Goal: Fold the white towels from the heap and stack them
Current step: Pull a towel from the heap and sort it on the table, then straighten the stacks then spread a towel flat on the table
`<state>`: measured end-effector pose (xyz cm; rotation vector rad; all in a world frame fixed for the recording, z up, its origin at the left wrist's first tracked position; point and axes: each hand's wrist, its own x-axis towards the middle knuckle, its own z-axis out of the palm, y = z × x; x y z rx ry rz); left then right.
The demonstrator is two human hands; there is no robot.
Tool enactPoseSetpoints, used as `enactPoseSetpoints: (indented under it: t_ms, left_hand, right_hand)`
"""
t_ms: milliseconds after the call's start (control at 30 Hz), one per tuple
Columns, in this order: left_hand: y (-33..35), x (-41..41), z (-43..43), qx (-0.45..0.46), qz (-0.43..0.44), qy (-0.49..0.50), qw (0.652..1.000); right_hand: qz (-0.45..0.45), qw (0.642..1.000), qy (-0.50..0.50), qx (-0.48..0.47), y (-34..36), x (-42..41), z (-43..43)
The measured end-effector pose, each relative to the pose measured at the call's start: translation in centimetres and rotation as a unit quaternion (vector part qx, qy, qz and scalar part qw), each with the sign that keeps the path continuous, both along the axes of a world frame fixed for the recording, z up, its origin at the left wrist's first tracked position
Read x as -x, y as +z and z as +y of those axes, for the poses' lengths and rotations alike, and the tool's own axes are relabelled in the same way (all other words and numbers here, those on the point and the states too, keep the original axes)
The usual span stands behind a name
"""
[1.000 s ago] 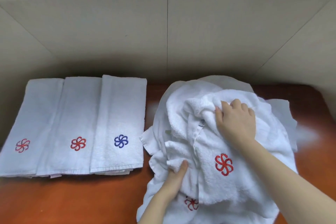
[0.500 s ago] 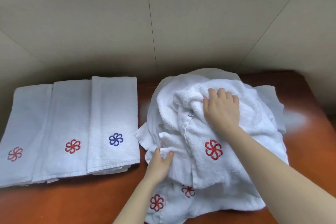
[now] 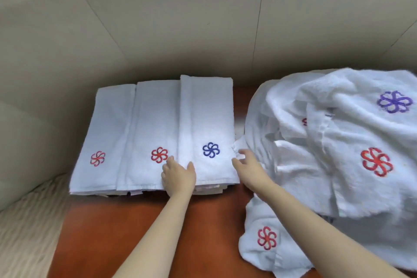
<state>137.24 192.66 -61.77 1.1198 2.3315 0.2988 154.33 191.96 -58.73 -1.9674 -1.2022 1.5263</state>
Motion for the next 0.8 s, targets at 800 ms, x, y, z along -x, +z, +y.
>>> enactPoseSetpoints:
  t_ms: [800]
  left_hand:
    - [-2.9, 4.9, 0.2, -0.096, 0.063, -0.156, 0.981]
  right_hand:
    - [0.083, 0.988, -0.124, 0.033, -7.6, 2.2, 2.1]
